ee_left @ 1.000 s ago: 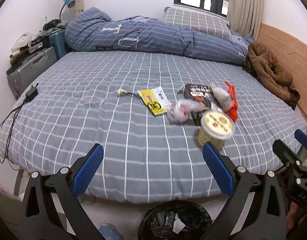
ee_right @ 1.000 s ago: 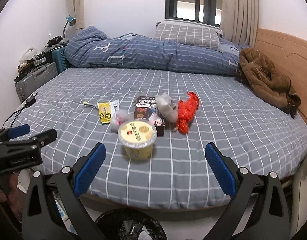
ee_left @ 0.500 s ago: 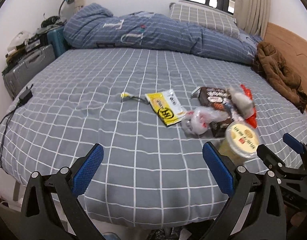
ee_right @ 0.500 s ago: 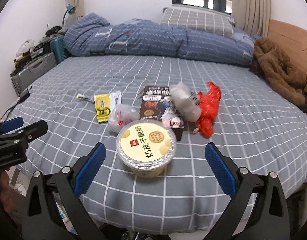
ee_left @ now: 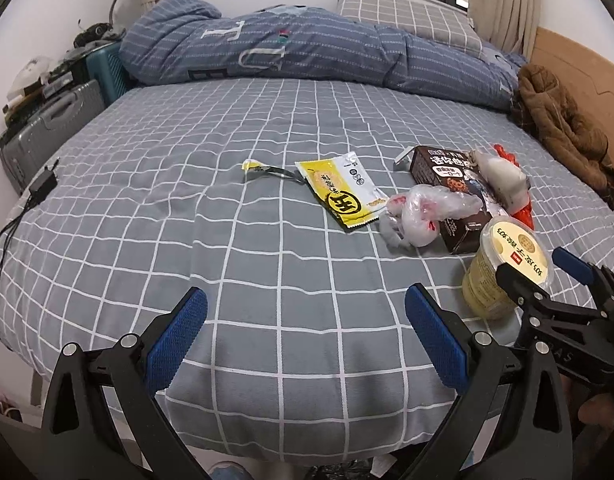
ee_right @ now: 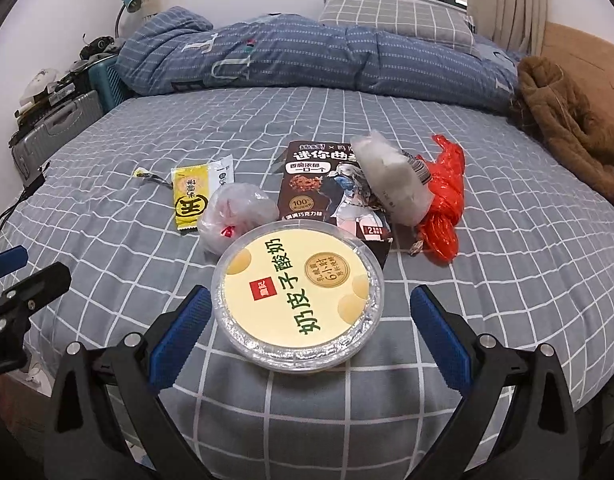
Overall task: Collect trash
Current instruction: 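Grasp the yogurt cup with the right tool while the left tool grasps the clear plastic bag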
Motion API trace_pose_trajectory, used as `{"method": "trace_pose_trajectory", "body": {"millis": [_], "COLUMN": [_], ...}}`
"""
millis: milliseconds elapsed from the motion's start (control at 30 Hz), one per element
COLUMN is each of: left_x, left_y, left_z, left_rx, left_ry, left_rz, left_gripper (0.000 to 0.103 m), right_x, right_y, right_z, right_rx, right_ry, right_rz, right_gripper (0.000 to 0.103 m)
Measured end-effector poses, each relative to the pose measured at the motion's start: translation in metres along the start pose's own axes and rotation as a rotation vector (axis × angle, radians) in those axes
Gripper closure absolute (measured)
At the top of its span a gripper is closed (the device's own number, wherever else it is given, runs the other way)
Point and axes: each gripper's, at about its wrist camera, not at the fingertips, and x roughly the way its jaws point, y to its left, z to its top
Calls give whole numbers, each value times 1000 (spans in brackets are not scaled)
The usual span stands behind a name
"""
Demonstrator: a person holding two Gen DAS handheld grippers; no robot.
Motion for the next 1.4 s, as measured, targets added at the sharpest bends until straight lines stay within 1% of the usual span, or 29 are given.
{"method": "trace_pose_trajectory", "body": {"millis": [200,233,267,333,467,600,800,1000,1233,1300,1400], "left_x": [3,4,6,8,12,18,34,54,90,99,109], "left_y": [-3,-3,-3,-4,-10,-20,-42,-73,-95,-99,-103], "left_z": [0,-1,-1,0,2,8,15,27,41,43,45], "left_rx": [8,5,2,2,9,22,21,43,95,107,113], "left_ry": [6,9,12,15,15,13,11,-10,12,19,30], "left_rz": [-2,-5,-6,-5,-4,-12,-52,-69,-37,-24,-24], "left_gripper": [6,6,6,6,6,6,6,7,11,12,15], "right_x": [4,5,7,8,6,-4,-25,-35,-36,-35,-32], "right_y": [1,1,1,2,1,-6,-34,-76,-110,-116,-123], "right_z": [3,3,3,3,2,4,9,8,1,0,-2], "right_rx": [14,15,15,11,0,7,44,84,115,121,132], "right_ry": [-6,-5,-1,4,-7,-27,-75,-74,-56,-53,-46], "right_rz": [10,14,19,35,45,46,17,-22,-43,-47,-50], "right_gripper": [8,9,13,17,18,19,19,19,19,19,19]}}
